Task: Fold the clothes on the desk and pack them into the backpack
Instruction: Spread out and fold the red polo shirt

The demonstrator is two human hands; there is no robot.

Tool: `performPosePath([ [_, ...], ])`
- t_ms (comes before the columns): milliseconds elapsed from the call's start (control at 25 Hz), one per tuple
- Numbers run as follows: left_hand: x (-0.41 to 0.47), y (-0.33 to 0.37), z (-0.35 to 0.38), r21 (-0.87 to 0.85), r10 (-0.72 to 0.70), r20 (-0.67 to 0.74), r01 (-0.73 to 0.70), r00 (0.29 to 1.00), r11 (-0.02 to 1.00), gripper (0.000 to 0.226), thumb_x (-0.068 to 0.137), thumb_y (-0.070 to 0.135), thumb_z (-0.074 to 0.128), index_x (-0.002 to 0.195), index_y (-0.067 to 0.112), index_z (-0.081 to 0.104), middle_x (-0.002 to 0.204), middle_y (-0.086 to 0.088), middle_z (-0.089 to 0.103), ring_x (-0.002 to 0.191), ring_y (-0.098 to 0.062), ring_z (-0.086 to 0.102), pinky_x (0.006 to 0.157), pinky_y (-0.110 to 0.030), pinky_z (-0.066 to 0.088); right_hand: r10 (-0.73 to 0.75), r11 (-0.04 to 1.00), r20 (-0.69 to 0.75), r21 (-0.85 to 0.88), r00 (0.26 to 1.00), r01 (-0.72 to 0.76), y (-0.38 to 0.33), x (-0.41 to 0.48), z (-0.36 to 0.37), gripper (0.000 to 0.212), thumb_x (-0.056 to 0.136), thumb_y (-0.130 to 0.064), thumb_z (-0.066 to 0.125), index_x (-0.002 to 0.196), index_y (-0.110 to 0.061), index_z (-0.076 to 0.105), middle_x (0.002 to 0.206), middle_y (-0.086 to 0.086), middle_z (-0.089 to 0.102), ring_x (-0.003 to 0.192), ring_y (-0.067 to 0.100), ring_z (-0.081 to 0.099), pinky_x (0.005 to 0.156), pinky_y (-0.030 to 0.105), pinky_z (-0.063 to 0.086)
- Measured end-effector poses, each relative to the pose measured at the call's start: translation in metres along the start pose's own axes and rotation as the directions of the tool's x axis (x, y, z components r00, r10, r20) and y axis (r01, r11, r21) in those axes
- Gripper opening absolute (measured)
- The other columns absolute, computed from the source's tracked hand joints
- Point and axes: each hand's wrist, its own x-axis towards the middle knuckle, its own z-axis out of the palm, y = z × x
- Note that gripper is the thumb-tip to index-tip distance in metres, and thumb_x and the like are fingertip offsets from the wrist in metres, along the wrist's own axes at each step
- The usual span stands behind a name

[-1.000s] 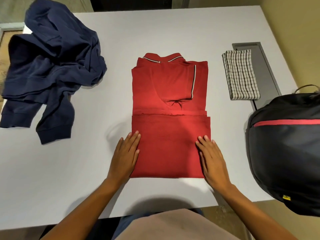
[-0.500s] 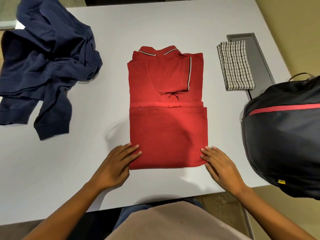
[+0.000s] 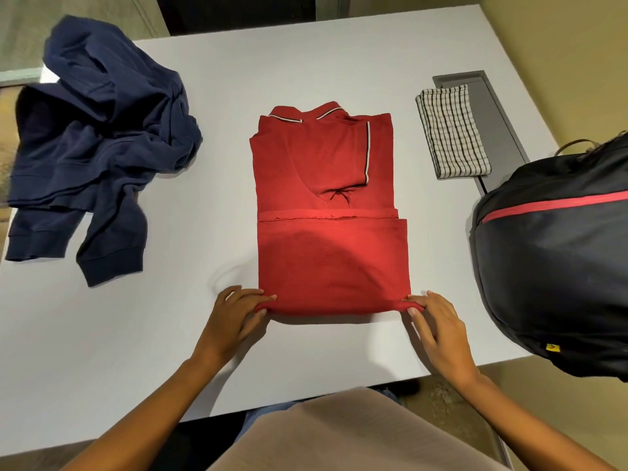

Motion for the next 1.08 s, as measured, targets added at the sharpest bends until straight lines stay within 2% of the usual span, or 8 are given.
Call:
performPosePath([
  [160, 0.001, 0.023, -0.011, -0.163, -0.262, -0.005, 0.258, 0.965, 0.952, 0.030, 0.093, 0.055, 0.027, 0.092, 0.047, 0.056, 0.093, 0.012, 0.067, 0.108, -0.010, 0.041, 0.095, -0.029, 0.034, 0.079, 0.991, -0.061, 0.117, 0.995, -0.071, -0.024, 0.005, -0.009, 0.026, 0.095, -0.042, 0.043, 0.109, -0.027, 0.058, 0.110, -0.012, 0.061, 0.106, 0.005, 0.057, 0.095, 0.025, 0.047],
  [280, 0.003, 0.033, -0.023, -0.193, -0.270, -0.021, 0.261, 0.963, 0.946, 0.025, 0.090, 0.056, 0.030, 0.095, 0.065, 0.053, 0.087, 0.017, 0.063, 0.101, -0.003, 0.039, 0.076, -0.014, 0.037, 0.066, 0.989, -0.065, 0.134, 0.996, -0.057, -0.036, 0.016, -0.022, 0.028, 0.097, -0.045, 0.040, 0.097, -0.024, 0.059, 0.084, -0.018, 0.064, 0.079, 0.005, 0.061, 0.065, 0.020, 0.049],
  [400, 0.028, 0.041, -0.040, -0.215, -0.250, -0.079, 0.228, 0.965, 0.950, 0.025, 0.092, 0.053, 0.035, 0.100, 0.054, 0.058, 0.081, 0.011, 0.062, 0.087, -0.006, 0.052, 0.067, -0.018, 0.040, 0.058, 0.989, -0.160, 0.144, 0.985, -0.035, -0.052, 0.049, -0.033, 0.033, 0.098, -0.044, 0.039, 0.093, -0.018, 0.059, 0.075, -0.010, 0.061, 0.073, 0.007, 0.058, 0.054, 0.014, 0.042],
  [600, 0.131, 0.043, -0.069, -0.223, -0.277, -0.332, 0.210, 0.902, 0.952, 0.030, 0.099, 0.039, 0.043, 0.108, 0.022, 0.067, 0.082, 0.002, 0.070, 0.068, -0.016, 0.060, 0.066, -0.030, 0.045, 0.152, 0.969, -0.330, 0.233, 0.932, -0.076, -0.078, 0.154, -0.034, 0.020, 0.101, -0.023, 0.046, 0.096, -0.010, 0.060, 0.080, -0.005, 0.059, 0.067, 0.004, 0.052, 0.063, 0.009, 0.041],
  [760, 0.222, 0.031, -0.077, -0.307, -0.363, -0.411, 0.248, 0.836, 0.919, 0.025, 0.101, 0.031, 0.047, 0.106, 0.016, 0.066, 0.089, 0.006, 0.069, 0.075, -0.009, 0.059, 0.067, -0.010, 0.039, 0.240, 0.945, -0.413, 0.308, 0.878, -0.113, -0.088, 0.250, -0.019, 0.020, 0.101, -0.028, 0.047, 0.097, -0.013, 0.060, 0.082, -0.005, 0.059, 0.064, 0.003, 0.049, 0.062, 0.021, 0.038],
  [840, 0.257, 0.020, -0.077, -0.301, -0.390, -0.412, 0.281, 0.823, 0.911, 0.027, 0.101, 0.033, 0.047, 0.106, 0.015, 0.067, 0.089, 0.003, 0.069, 0.075, -0.009, 0.058, 0.061, -0.007, 0.035, 0.256, 0.944, -0.413, 0.302, 0.874, -0.134, -0.084, 0.291, -0.008, 0.024, 0.101, -0.031, 0.048, 0.100, -0.011, 0.061, 0.083, -0.005, 0.059, 0.070, 0.011, 0.052, 0.064, 0.029, 0.038],
  [920, 0.286, 0.003, -0.074, -0.286, -0.455, -0.376, 0.366, 0.807, 0.886, 0.028, 0.101, 0.033, 0.048, 0.108, 0.014, 0.068, 0.092, -0.002, 0.070, 0.078, -0.012, 0.058, 0.060, -0.014, 0.033, 0.287, 0.939, -0.372, 0.293, 0.883, -0.182, -0.075, 0.327, 0.004, 0.023, 0.101, -0.029, 0.048, 0.104, -0.009, 0.059, 0.085, -0.002, 0.058, 0.076, 0.017, 0.055, 0.065, 0.031, 0.037],
  [1080, 0.309, -0.019, -0.058, -0.371, -0.653, -0.220, 0.557, 0.725, 0.743, 0.034, 0.102, 0.037, 0.043, 0.118, 0.014, 0.061, 0.106, -0.007, 0.067, 0.094, -0.021, 0.061, 0.079, -0.027, 0.044, 0.392, 0.917, -0.233, 0.182, 0.890, -0.356, -0.057, 0.358, 0.032, 0.021, 0.101, -0.021, 0.045, 0.117, -0.009, 0.052, 0.111, 0.010, 0.059, 0.101, 0.026, 0.057, 0.074, 0.031, 0.037],
])
